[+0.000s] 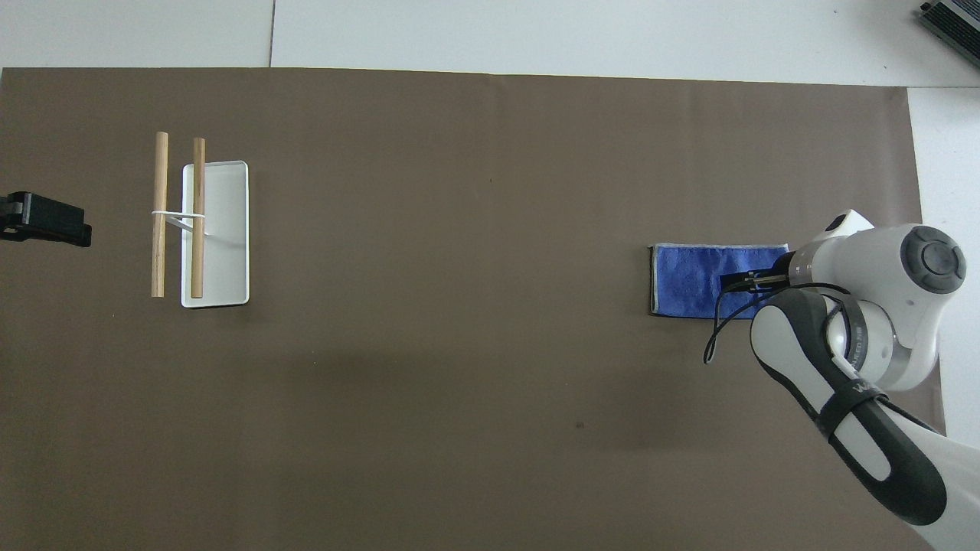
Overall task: Right arm passes towel to left arm to hang
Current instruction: 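Reach the right gripper down to the blue towel's near edge, then close the right gripper on the blue towel edge, then lift the towel with the right gripper while the left gripper reaches forward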
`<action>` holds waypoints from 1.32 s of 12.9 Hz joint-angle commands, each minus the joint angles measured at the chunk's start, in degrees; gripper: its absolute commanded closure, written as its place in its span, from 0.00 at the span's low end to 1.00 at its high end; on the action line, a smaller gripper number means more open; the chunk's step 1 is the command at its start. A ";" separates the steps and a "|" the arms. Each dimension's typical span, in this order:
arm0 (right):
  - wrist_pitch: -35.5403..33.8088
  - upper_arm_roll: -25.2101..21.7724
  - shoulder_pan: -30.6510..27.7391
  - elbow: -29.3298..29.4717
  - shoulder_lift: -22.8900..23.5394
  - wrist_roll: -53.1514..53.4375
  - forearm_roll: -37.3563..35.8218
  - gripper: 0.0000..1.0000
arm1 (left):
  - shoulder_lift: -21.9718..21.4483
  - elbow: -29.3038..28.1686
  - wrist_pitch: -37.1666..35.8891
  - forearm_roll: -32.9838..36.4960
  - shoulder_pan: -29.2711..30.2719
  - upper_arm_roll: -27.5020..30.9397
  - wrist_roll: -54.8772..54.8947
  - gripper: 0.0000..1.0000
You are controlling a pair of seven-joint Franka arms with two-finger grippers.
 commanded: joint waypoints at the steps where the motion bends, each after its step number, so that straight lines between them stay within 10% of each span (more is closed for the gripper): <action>1: 1.97 0.33 -0.72 -0.39 1.25 -4.23 2.16 0.00 | -1.49 -1.77 0.66 -0.67 -0.10 0.40 0.33 0.00; 5: 1.97 0.33 -1.25 -0.48 1.52 -5.55 2.16 0.00 | -1.58 -1.77 0.66 -0.67 -0.10 0.40 0.41 0.00; 7: 1.97 0.33 -1.16 -0.57 1.52 -5.38 2.16 0.61 | -1.58 -1.77 0.57 -0.67 -0.10 0.40 0.41 0.00; 9: 1.79 0.33 -1.16 -0.57 1.52 -4.42 2.33 1.00 | -1.49 -1.77 0.66 -0.67 -0.10 0.40 0.41 0.00; 17: -8.66 1.91 0.68 6.72 -1.29 1.12 7.50 1.00 | -1.49 -1.77 0.57 -0.67 -0.10 0.40 0.41 0.00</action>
